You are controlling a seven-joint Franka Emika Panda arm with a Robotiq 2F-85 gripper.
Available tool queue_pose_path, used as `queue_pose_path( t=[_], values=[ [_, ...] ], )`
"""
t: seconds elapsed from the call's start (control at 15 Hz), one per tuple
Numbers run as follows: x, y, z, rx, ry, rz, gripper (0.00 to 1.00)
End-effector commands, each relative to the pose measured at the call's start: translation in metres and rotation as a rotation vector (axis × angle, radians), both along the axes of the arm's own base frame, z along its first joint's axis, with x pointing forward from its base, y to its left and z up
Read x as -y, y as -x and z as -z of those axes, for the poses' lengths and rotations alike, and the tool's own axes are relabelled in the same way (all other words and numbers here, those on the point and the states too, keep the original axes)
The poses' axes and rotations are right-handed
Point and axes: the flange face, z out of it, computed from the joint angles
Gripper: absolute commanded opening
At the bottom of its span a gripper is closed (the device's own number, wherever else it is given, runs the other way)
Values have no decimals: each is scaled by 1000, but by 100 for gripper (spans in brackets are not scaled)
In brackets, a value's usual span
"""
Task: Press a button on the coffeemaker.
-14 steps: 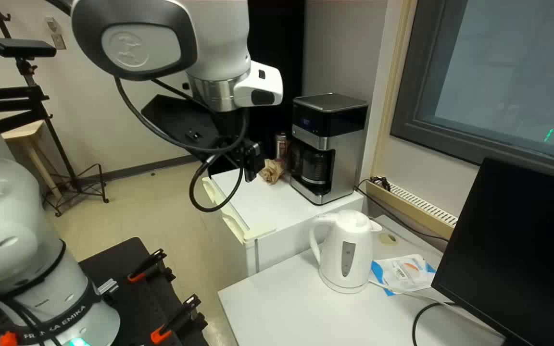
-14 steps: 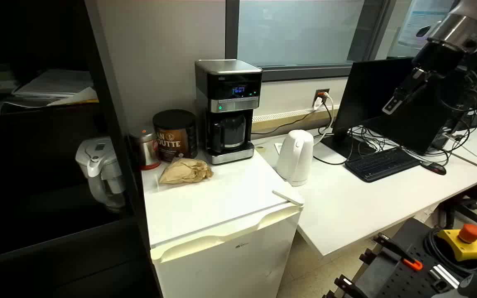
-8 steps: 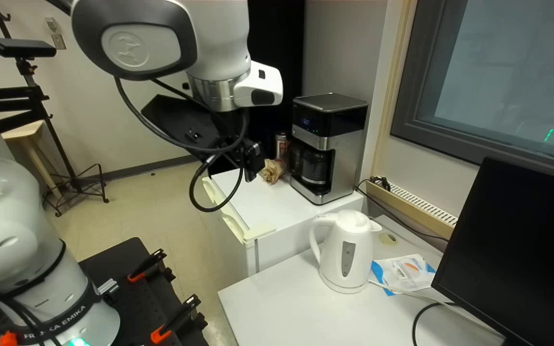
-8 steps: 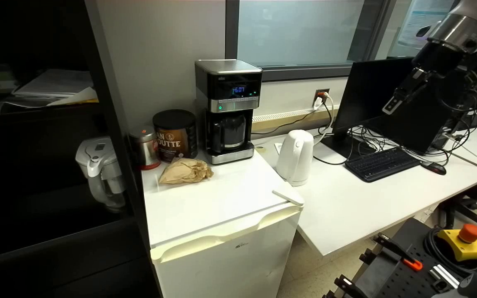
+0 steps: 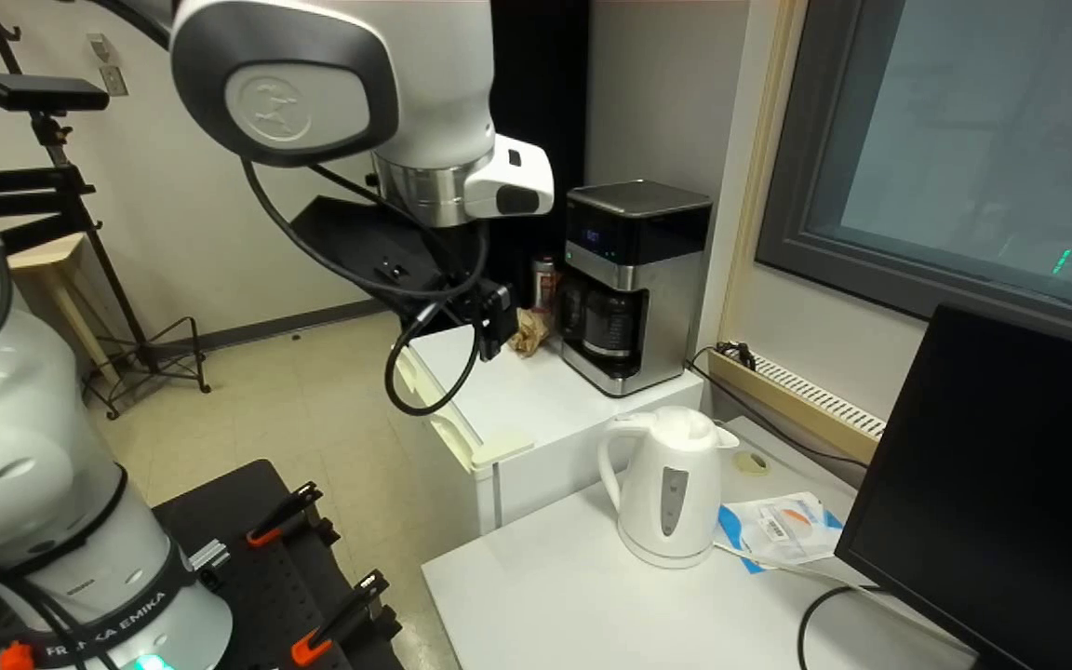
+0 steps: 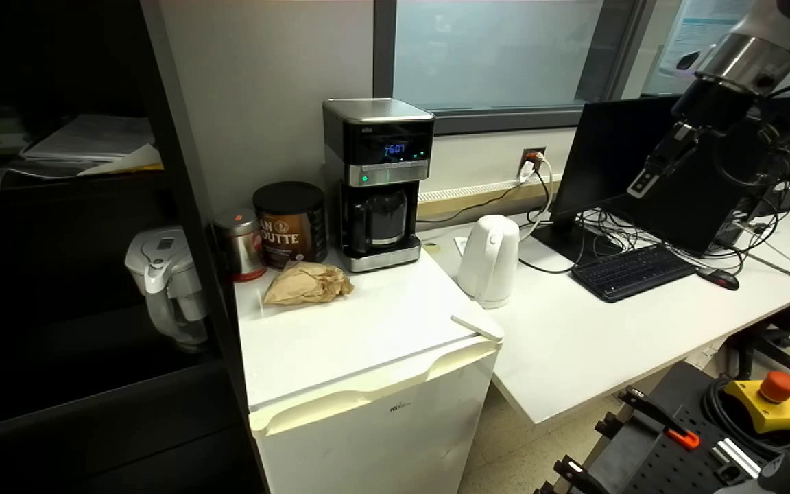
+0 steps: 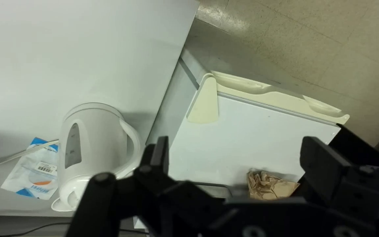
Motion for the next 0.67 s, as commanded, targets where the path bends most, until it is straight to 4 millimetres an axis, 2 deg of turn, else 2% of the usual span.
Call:
queue_pose_path(
  t=[0.0,0.27,0.33,0.4,0.6],
  values=[
    [-4,-29,14,-17,72,-77,100],
    [-15,-60,27,-16,147,-155,100],
    [-19,-69,30,-14,168,-179,75],
    [-23,-77,32,-11,188,-197,74],
    [-40,-103,38,13,264,-290,51]
  ],
)
